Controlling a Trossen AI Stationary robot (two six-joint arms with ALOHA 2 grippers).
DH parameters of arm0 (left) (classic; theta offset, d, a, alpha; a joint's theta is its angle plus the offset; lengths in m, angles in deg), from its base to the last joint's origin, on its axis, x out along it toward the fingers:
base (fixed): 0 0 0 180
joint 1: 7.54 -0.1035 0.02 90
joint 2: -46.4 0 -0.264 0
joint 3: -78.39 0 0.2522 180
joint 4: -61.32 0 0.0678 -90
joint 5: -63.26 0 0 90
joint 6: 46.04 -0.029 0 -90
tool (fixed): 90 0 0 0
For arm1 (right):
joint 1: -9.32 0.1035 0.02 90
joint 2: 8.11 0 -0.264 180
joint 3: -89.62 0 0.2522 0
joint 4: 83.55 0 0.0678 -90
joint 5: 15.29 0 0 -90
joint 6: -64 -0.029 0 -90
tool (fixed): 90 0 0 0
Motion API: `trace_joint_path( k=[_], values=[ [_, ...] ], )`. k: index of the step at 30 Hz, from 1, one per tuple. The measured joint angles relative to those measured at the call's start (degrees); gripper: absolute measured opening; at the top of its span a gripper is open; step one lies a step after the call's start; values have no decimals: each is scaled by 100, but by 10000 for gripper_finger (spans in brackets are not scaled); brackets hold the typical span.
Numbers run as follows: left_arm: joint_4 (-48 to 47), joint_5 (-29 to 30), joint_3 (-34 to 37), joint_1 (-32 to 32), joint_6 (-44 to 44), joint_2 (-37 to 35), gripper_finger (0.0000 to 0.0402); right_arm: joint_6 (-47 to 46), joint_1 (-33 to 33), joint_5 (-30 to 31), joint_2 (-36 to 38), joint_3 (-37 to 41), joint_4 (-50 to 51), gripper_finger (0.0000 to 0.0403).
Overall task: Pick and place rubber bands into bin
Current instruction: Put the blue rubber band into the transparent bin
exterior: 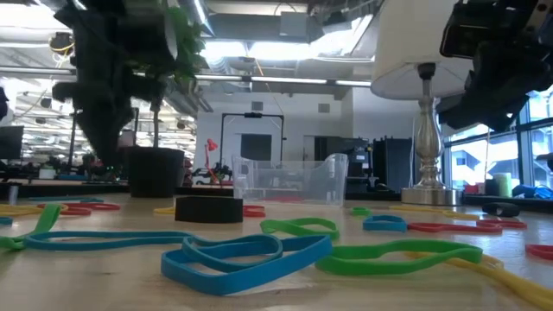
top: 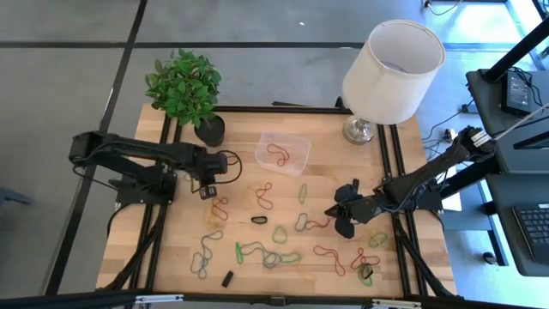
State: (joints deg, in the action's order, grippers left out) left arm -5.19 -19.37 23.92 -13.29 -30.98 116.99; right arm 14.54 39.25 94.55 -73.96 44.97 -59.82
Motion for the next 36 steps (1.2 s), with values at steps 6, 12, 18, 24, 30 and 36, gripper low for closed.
trace_joint_path(
  k=[6, 12, 18, 24, 30, 36],
  values=[
    [-174, 24, 0, -495, 169, 617, 127, -8, 0, 0, 0, 0, -175, 0],
    [-173, 51, 2, -1141, -64, 1083, 158, -283, -5, 6, -4, -2, -330, 0],
    [-157, 60, 4, -1613, 8, 1463, 159, -438, -20, 320, -7, -2, -391, 0],
    [-118, -45, -31, -1839, 152, 1977, 135, -542, -20, 473, -7, -2, -595, 0],
    [-66, -278, -82, -1752, 316, 2186, 56, -751, -20, 476, -7, -2, -645, 0],
    [-167, -299, -280, -1558, 563, 1851, 3, -731, -20, 476, -7, -2, -766, 0]
  ],
)
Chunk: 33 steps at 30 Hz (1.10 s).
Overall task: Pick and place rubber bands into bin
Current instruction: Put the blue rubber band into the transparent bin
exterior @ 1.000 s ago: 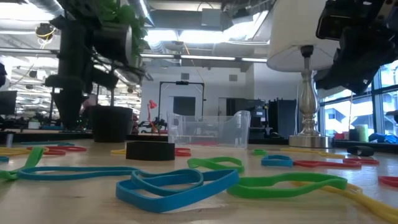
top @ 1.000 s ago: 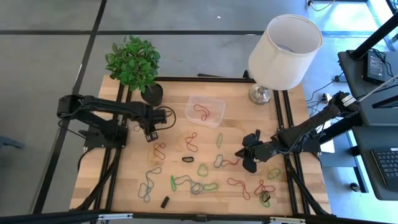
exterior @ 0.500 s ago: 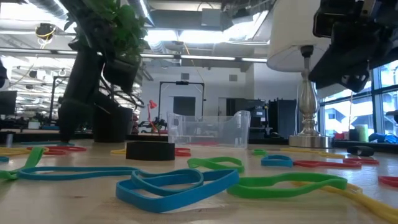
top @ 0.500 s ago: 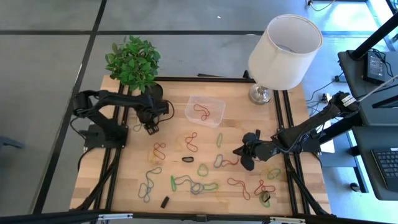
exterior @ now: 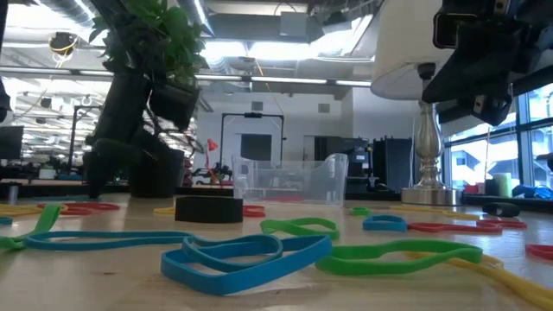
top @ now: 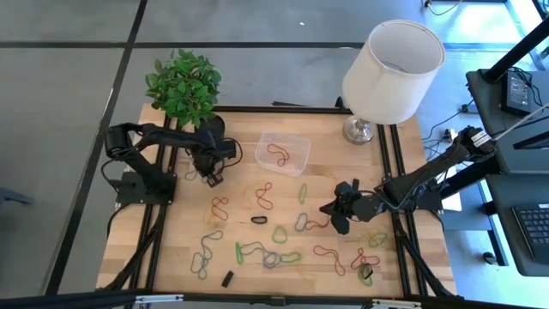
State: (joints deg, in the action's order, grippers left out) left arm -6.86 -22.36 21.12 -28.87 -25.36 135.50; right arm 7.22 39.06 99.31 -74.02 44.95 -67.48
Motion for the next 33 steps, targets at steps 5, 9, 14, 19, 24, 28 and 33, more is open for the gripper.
trace_joint_path(
  k=[5, 9, 14, 19, 24, 28, 33],
  values=[
    [-336, 0, -277, 307, 237, -403, 1, 8, 0, 50, 0, 0, 2, 0],
    [-360, 89, -562, 575, 457, -667, 1, 26, 0, 103, 0, 0, 7, 0],
    [-399, 236, -1039, 918, 582, -801, 1, 44, 0, 101, -1, 0, 7, 0],
    [-705, 668, -1783, 1234, 575, -794, 1, 44, 0, 101, 0, -2, 7, 0],
    [-1100, 1210, -2770, 1428, 505, -794, 1, 46, 0, 103, -1, -2, 9, 0],
    [-982, 1384, -3607, 1461, 157, -746, 1, 46, 0, 103, 0, -2, 9, 0],
    [-913, 1496, -4760, 1448, -594, -229, 1, 39, 0, 102, -2, -2, 9, 0]
  ],
)
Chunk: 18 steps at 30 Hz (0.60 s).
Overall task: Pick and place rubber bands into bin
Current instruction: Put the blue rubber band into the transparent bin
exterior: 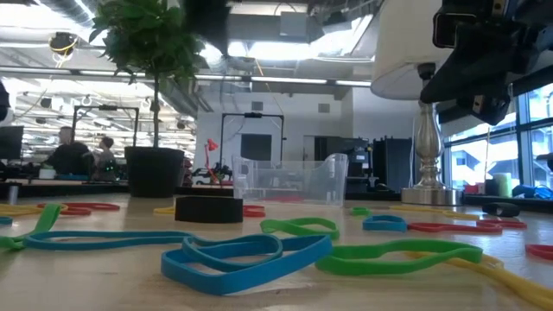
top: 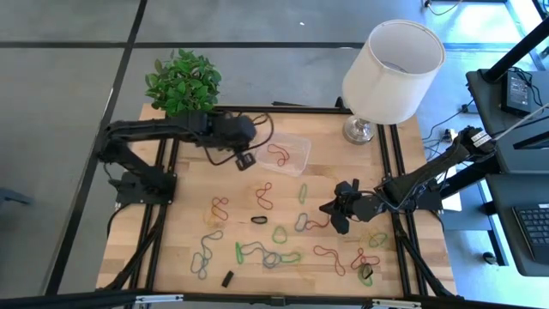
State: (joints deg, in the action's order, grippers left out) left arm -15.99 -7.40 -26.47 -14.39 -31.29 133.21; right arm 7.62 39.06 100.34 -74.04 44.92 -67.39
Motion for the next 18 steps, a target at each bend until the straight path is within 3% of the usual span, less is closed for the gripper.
trace_joint_path(
  k=[10, 18],
  values=[
    [255, -44, -1666, 2, -1151, 1773, 1, -46, 0, 45, 0, -2, -41, 0],
    [297, -486, -1804, -242, -426, 2871, 1, -57, 0, 46, 0, -2, -183, 0]
  ],
)
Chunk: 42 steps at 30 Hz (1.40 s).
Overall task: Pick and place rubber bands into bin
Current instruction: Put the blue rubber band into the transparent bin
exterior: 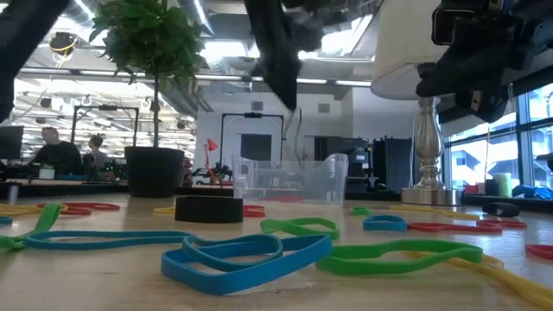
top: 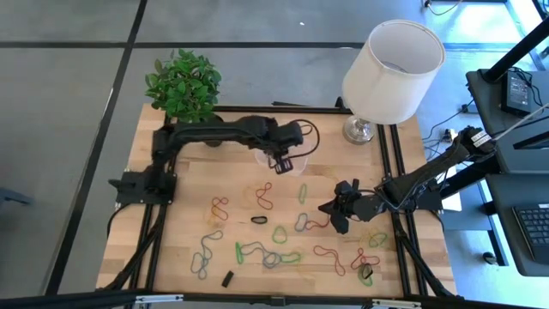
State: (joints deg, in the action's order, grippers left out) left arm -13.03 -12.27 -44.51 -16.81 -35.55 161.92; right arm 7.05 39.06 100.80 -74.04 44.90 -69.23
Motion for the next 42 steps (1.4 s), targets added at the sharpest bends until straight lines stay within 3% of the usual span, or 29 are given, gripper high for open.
trace_joint_path(
  k=[10, 21, 35, 42],
  values=[
    [100, -1035, 0, -624, 1382, 970, 1, 51, 13, -7, 0, 0, -29, 0],
    [1030, -1357, -7, -772, 2176, 1474, 1, 479, 15, -243, 0, 0, -72, 0],
    [1804, -1776, -7, -582, 909, 1482, 1, 667, 54, -779, 0, 0, -74, 1],
    [1800, -2685, -7, -678, 291, 1482, 1, 657, 133, -782, 0, 0, -74, 1]
  ],
)
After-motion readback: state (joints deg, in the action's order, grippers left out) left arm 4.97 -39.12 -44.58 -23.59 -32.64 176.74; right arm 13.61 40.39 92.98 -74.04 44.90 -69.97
